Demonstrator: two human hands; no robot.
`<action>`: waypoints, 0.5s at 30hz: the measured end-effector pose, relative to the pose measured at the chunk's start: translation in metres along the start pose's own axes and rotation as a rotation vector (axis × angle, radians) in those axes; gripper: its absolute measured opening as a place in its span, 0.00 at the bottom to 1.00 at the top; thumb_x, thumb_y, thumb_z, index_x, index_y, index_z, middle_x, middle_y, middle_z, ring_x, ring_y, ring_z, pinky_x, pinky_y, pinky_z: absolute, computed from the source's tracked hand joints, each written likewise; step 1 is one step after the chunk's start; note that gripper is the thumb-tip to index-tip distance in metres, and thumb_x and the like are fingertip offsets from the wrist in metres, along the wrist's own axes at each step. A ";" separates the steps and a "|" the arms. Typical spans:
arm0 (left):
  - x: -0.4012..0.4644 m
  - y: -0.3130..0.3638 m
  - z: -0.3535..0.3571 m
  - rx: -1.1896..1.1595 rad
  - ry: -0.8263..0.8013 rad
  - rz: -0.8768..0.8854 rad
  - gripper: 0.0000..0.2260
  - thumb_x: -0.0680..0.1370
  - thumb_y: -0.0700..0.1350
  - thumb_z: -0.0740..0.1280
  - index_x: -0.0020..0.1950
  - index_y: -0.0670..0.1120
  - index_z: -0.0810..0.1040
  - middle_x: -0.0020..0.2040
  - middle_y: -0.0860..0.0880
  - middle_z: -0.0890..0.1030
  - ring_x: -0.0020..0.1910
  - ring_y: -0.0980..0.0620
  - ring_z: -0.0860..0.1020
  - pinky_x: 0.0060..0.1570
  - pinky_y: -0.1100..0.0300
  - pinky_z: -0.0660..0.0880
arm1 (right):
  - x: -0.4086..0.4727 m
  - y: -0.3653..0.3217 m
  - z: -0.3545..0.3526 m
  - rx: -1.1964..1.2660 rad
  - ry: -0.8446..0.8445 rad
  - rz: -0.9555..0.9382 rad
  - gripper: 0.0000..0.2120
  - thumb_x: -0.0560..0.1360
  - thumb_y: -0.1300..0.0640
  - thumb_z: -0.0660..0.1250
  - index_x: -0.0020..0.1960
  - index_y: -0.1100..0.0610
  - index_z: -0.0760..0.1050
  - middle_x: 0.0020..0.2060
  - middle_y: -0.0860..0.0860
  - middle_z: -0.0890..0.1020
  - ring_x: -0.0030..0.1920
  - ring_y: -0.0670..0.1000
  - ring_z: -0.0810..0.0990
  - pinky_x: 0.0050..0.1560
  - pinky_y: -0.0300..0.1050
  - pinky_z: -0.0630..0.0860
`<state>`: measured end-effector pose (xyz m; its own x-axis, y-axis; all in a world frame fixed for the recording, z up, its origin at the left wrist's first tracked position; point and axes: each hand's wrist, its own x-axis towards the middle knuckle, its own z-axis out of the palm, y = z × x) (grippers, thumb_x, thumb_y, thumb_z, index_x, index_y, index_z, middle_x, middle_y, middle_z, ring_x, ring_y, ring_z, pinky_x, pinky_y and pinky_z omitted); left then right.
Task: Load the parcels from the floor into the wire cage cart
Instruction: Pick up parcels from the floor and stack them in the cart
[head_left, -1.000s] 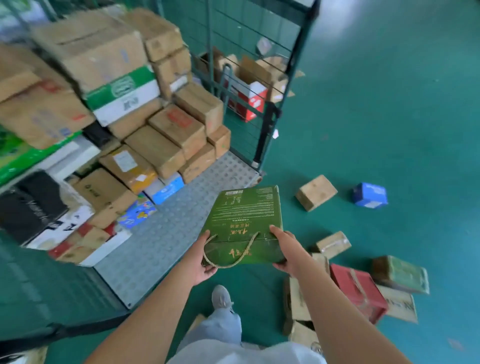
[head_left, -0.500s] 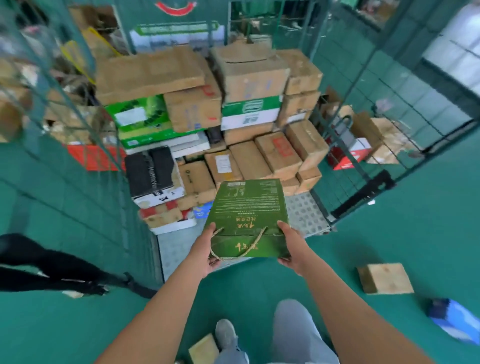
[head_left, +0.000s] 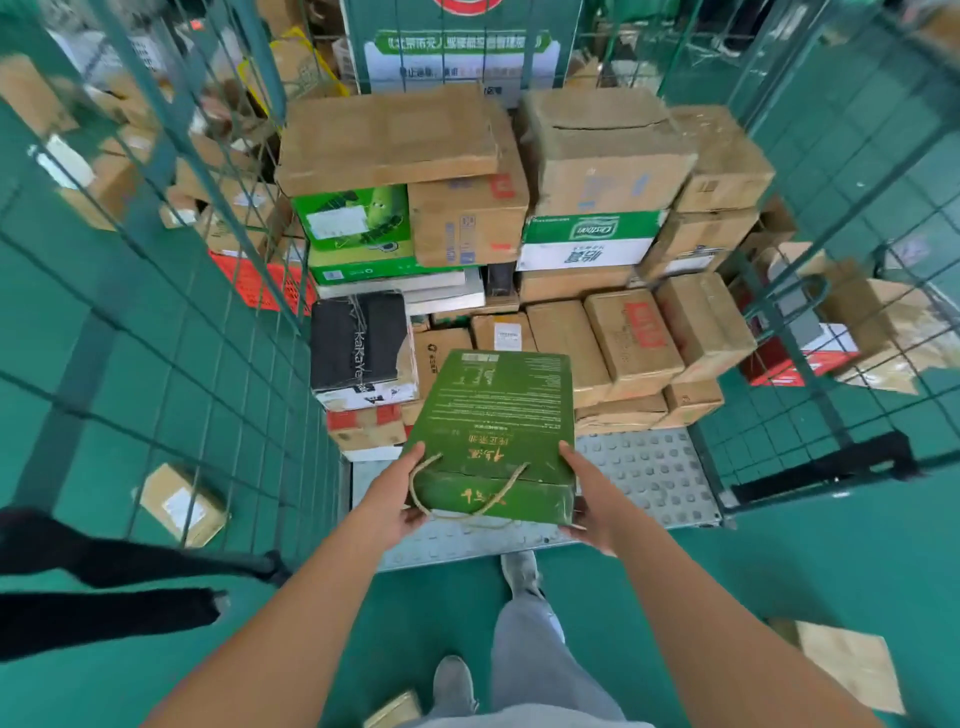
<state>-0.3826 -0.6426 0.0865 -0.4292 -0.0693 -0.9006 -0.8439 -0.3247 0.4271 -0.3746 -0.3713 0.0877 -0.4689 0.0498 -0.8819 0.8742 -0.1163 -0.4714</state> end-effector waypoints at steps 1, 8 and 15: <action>0.006 0.011 0.006 0.008 0.008 -0.003 0.18 0.77 0.59 0.73 0.54 0.45 0.78 0.52 0.42 0.82 0.51 0.43 0.79 0.63 0.48 0.78 | 0.010 -0.013 -0.004 0.009 -0.011 0.001 0.34 0.70 0.29 0.71 0.62 0.54 0.75 0.56 0.59 0.84 0.57 0.60 0.83 0.62 0.55 0.78; 0.059 0.095 0.075 0.010 0.065 0.038 0.23 0.76 0.65 0.71 0.58 0.48 0.78 0.58 0.43 0.82 0.57 0.43 0.79 0.65 0.44 0.76 | 0.092 -0.108 -0.020 0.116 -0.014 0.056 0.30 0.72 0.37 0.75 0.60 0.59 0.77 0.51 0.59 0.85 0.54 0.58 0.84 0.60 0.53 0.80; 0.124 0.138 0.134 -0.007 0.175 -0.047 0.36 0.74 0.73 0.65 0.77 0.56 0.66 0.74 0.47 0.67 0.66 0.40 0.71 0.64 0.37 0.75 | 0.175 -0.166 -0.003 0.212 -0.022 0.165 0.23 0.75 0.42 0.74 0.58 0.59 0.76 0.51 0.58 0.84 0.52 0.58 0.82 0.63 0.54 0.79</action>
<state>-0.5953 -0.5692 0.0450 -0.3261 -0.2171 -0.9201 -0.8592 -0.3378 0.3843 -0.6014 -0.3403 0.0113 -0.3270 -0.0080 -0.9450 0.8943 -0.3260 -0.3067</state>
